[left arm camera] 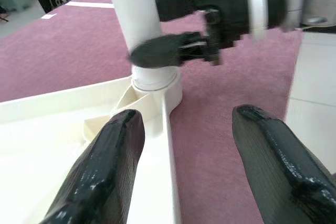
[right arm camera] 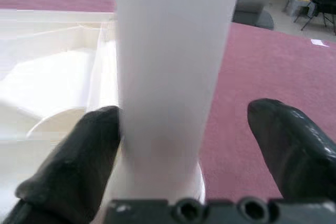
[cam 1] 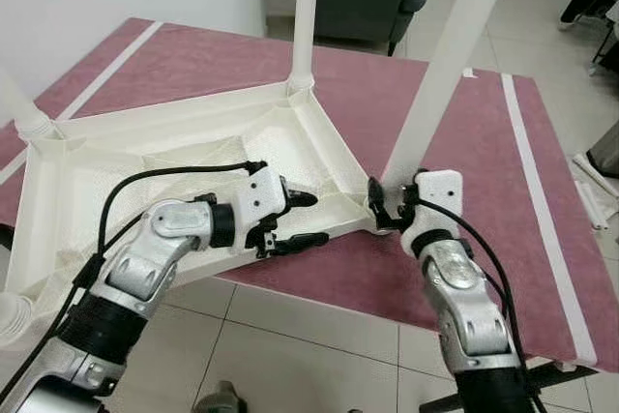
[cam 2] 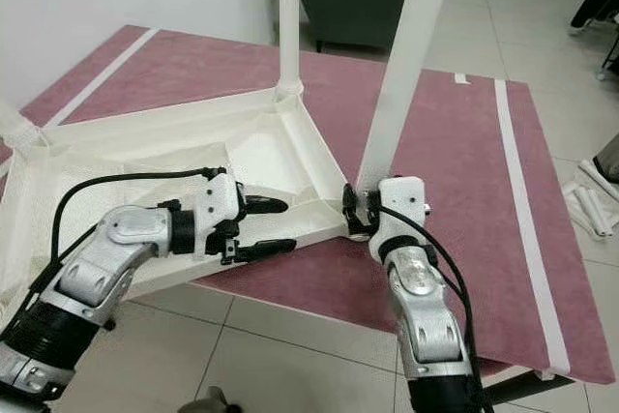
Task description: Building children table
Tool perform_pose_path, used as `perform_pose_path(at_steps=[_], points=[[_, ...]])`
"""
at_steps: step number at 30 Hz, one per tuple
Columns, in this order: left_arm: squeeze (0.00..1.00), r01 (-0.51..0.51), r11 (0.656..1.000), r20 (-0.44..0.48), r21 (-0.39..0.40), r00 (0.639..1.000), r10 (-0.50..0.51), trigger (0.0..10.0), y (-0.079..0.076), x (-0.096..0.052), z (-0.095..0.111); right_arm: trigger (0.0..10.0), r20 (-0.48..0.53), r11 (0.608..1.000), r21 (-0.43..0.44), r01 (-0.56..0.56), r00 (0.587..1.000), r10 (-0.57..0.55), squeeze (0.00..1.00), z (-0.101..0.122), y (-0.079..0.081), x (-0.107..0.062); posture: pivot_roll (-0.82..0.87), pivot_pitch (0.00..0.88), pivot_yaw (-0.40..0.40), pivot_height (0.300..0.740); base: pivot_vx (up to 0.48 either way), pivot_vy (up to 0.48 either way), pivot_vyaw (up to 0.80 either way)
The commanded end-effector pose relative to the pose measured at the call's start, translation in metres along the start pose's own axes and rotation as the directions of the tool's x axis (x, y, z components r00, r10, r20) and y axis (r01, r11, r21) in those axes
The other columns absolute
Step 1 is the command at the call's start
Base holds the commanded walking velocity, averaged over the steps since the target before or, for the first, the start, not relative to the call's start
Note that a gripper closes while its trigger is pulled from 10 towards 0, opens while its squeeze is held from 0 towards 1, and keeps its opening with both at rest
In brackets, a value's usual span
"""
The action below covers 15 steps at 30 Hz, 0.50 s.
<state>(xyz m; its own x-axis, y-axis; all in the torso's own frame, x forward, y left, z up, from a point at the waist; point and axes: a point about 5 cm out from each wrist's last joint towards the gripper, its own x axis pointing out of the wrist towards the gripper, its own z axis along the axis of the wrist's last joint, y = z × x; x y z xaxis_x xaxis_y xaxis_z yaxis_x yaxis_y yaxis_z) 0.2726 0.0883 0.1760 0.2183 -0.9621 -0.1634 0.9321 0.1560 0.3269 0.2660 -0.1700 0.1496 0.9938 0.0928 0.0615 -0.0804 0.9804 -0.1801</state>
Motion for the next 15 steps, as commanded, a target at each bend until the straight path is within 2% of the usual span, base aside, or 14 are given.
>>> perform_pose_path(at_steps=[1,2,3,4,7,8,10,11,13,15], points=[[0.0,-0.102,0.995,-0.023,-0.002,0.995,0.101,10.0,0.004,-0.006,-0.001,10.0,0.005,0.999,0.011,-0.038,0.999,0.038,0.0,0.001,0.001,-0.007,0.11,0.003,-0.003,0.74,0.0,0.0,0.0],[0.0,-0.172,0.985,-0.038,-0.011,0.984,0.172,10.0,0.006,-0.009,-0.003,10.0,-0.006,0.999,0.01,-0.052,0.999,0.052,0.0,-0.003,0.003,-0.017,0.11,0.002,-0.006,0.74,0.0,0.0,0.0],[0.0,-0.172,0.985,-0.038,-0.011,0.984,0.172,10.0,0.006,-0.009,-0.003,10.0,-0.006,0.999,0.01,-0.052,0.999,0.052,0.0,-0.003,0.003,-0.017,0.11,0.002,-0.006,0.74,0.0,0.0,0.0],[0.0,-0.228,0.973,-0.049,-0.023,0.973,0.227,10.0,0.007,-0.012,-0.004,10.0,-0.019,0.998,0.012,-0.058,0.998,0.059,0.0,-0.007,0.004,-0.026,0.11,0.0,-0.011,0.74,0.0,0.0,0.0],[0.0,-0.28,0.959,-0.073,-0.04,0.958,0.277,10.0,0.009,-0.015,-0.006,10.0,-0.034,0.998,0.007,-0.062,0.997,0.063,0.0,-0.01,0.005,-0.033,0.11,0.0,-0.011,0.74,0.0,0.0,0.0],[0.0,-0.316,0.948,-0.093,-0.042,0.946,0.311,10.0,0.009,-0.018,-0.008,10.0,-0.062,0.997,0.004,-0.08,0.995,0.08,0.0,-0.017,0.007,-0.044,0.11,0.0,-0.011,0.74,0.0,0.0,0.0],[0.0,-0.393,0.919,-0.143,-0.029,0.912,0.386,10.0,0.01,-0.024,-0.013,10.0,-0.106,0.988,0.029,-0.152,0.982,0.154,0.0,-0.026,0.015,-0.061,0.11,0.0,-0.013,0.74,0.0,0.0,0.0],[0.0,-0.393,0.919,-0.143,-0.029,0.912,0.386,10.0,0.01,-0.024,-0.013,10.0,-0.106,0.988,0.029,-0.152,0.982,0.154,0.0,-0.026,0.015,-0.061,0.11,0.0,-0.013,0.74,0.0,0.0,0.0],[0.0,-0.428,0.904,-0.176,-0.025,0.892,0.417,10.0,0.009,-0.028,-0.016,10.0,-0.123,0.971,0.061,-0.23,0.964,0.236,0.0,-0.028,0.023,-0.068,0.11,0.0,-0.011,0.74,0.0,0.0,0.0],[0.0,-0.423,0.906,-0.184,-0.024,0.893,0.412,10.0,0.003,-0.027,-0.017,10.0,-0.116,0.944,0.063,-0.323,0.937,0.329,0.0,-0.027,0.033,-0.068,0.11,0.0,-0.01,0.74,0.0,0.0,0.0]])
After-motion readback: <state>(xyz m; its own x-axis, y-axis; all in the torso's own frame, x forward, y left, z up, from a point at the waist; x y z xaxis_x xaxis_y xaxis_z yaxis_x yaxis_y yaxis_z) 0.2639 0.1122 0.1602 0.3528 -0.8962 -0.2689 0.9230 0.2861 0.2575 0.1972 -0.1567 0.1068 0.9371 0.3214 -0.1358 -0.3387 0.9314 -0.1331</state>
